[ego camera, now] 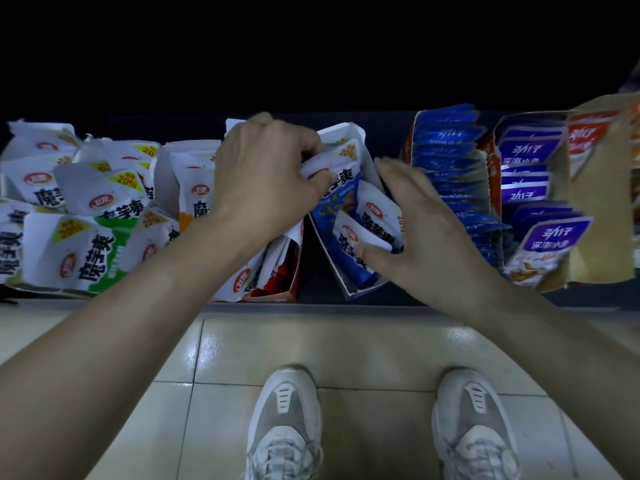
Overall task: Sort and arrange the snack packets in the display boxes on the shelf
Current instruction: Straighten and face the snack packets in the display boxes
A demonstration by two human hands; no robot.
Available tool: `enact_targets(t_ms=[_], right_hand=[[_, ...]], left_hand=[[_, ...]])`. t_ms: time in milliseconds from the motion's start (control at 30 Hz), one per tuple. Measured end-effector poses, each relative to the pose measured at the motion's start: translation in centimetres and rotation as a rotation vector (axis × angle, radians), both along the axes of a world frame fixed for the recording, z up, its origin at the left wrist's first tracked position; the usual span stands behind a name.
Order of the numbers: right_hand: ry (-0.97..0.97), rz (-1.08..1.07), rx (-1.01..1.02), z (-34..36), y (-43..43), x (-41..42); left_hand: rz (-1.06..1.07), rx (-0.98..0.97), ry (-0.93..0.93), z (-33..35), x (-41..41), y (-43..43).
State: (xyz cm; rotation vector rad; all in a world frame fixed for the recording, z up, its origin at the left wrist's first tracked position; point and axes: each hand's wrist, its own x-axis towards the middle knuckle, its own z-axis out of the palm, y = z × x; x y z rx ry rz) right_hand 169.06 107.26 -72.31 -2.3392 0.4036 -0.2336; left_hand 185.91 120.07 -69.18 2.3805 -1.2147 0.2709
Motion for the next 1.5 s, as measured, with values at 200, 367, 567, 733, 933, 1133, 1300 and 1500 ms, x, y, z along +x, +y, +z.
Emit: enact_targets(t_ms=[200,367,567,733,933,1133,1300,1500], right_hand=[[-0.016,0.017,-0.019,-0.6,0.4,-0.7],[-0.038,0.055,-0.042,-0.6,0.2,-0.7],[-0.103,0.027,-0.058,-0.6,0.1,-0.9],[-0.125,-0.008,-0.115,-0.7,0.1,-1.2],[-0.087,-0.07,-0.124,-0.2,0.3,-2.2],[-0.081,-0.091,-0.041,0.1,-0.7,-2.6],[-0.159,-0.103,-0.022,1.3,-1.2,-2.2],[-0.141,-0.091,0.019,0.6,-1.3,-1.8]], left_hand=[[-0.028,0.254,-0.143,0.8,0.8,-0.6],[-0.012,0.299,-0.111,0.8,1.1,-1.1],[-0.041,0.136,-0.096,0.5,0.9,-1.2],[0.022,0.029,-0.125,0.6,0.3,-1.3],[-0.03,0.014,-0.069,1.4,0.3,-1.4],[-0.139,0.191,0.024,2.0,1.0,-2.2],[-0.29,0.132,0.202,1.4,1.5,-2.0],[-0.272,0.096,0.047,1.1,0.6,-1.5]])
